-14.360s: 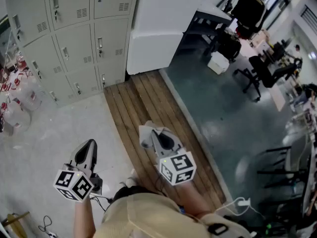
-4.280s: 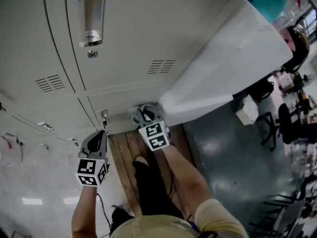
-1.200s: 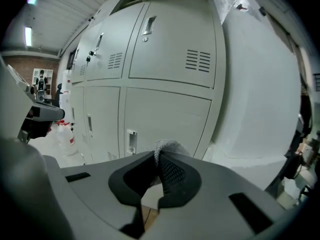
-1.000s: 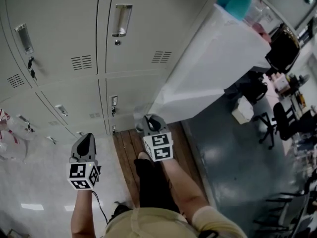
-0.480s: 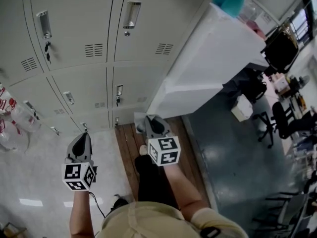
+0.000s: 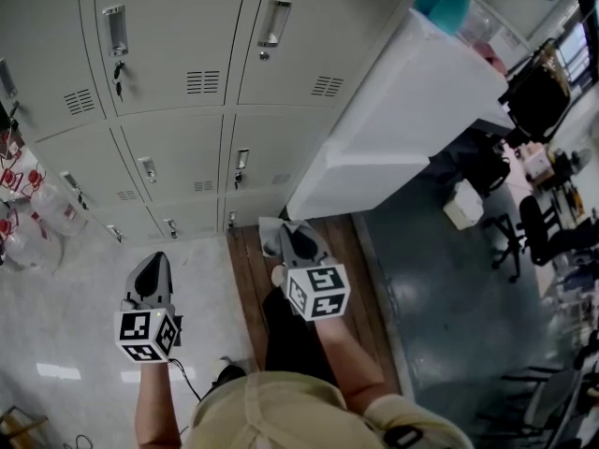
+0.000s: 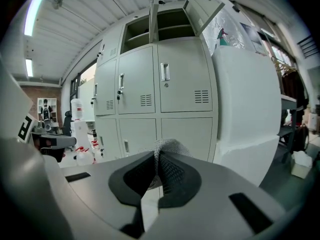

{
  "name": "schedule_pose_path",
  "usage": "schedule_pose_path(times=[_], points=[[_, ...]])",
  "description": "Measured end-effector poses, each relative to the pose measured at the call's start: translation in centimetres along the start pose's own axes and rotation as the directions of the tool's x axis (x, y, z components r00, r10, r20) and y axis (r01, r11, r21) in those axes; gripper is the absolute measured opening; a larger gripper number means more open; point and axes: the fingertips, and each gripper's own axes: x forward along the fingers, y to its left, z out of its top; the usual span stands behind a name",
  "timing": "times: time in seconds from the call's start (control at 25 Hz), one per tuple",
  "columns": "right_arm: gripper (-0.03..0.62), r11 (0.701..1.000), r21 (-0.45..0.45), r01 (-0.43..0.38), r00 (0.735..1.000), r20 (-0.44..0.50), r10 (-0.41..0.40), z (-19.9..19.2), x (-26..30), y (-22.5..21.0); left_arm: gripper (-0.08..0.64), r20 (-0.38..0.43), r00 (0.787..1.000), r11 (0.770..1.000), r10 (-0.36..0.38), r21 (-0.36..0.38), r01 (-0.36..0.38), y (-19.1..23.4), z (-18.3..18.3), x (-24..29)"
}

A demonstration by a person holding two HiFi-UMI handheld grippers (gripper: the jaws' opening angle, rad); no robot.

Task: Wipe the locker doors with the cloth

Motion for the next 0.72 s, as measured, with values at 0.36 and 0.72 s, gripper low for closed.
schedule_pose_path(times=[0.36,0.72], points=[[0.005,0.999,0.004,-0.033,0.999,0.008,0.033,0.2,-1.7,3.2,-0.005,-0.006,0.999,0.999,0.042,-0.001,-0.042,2.1,-0.1,-3.1],[0.005,0.999,0.004,-0.051,0.998,0.048,0.051,2.3,-2.1,4.7,-0.006,0.012,0.998,0.998,0.065,-0.013,-0.065,3.6,0.9,-4.8]])
